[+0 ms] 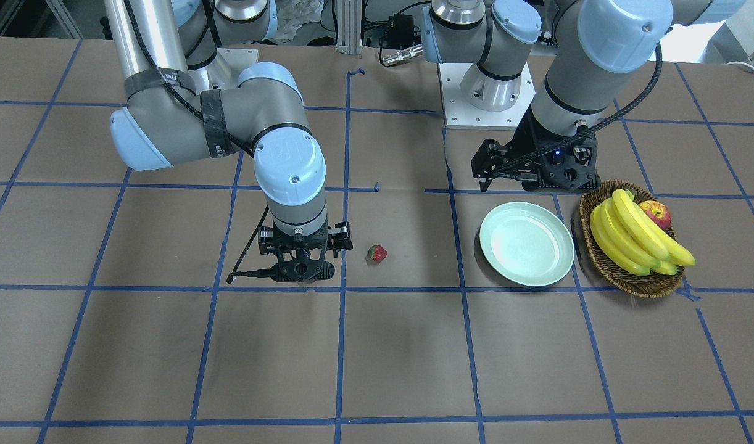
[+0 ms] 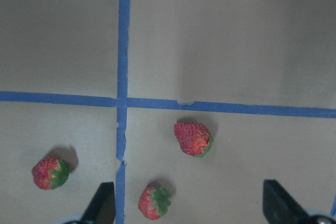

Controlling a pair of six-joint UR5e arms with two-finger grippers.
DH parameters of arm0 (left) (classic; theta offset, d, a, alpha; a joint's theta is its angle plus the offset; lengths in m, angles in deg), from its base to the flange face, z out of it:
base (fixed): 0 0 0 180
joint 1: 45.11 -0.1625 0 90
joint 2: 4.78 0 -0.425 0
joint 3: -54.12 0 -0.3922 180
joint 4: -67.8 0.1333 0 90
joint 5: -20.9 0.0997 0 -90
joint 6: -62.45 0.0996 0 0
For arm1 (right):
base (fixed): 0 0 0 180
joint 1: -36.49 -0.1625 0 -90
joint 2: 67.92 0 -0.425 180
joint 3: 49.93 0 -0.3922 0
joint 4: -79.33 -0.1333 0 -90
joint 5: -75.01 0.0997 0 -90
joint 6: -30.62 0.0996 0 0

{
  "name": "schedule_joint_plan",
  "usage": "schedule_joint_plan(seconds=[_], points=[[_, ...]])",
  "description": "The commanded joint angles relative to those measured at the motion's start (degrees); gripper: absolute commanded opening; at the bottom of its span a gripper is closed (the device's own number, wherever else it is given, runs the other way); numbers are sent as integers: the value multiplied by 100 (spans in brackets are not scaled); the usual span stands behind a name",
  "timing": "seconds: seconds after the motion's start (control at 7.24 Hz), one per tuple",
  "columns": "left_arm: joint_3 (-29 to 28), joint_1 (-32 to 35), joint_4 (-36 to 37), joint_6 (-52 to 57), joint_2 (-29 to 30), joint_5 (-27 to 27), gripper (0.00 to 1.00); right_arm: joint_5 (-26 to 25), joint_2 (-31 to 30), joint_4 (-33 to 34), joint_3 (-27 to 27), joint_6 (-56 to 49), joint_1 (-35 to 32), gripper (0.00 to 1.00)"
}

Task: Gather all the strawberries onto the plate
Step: 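Move the right gripper back and grasp the farthest strawberry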

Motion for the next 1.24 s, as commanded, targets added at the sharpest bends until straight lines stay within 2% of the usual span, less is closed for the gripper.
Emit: schedule_joint_plan(seconds=[0.0, 0.41, 0.55, 1.11], points=[[18, 61, 18, 2, 40, 26, 100, -44, 331, 48, 0, 93, 4, 100], [27, 96, 18, 10, 119, -18, 100, -79, 525, 66, -18, 5, 92, 100], [27, 148, 10, 11, 137, 17, 100, -358, 552, 66, -148, 14, 92, 100], [132, 333, 9, 2, 137, 52, 100, -299, 631, 75, -202, -4, 92, 92]])
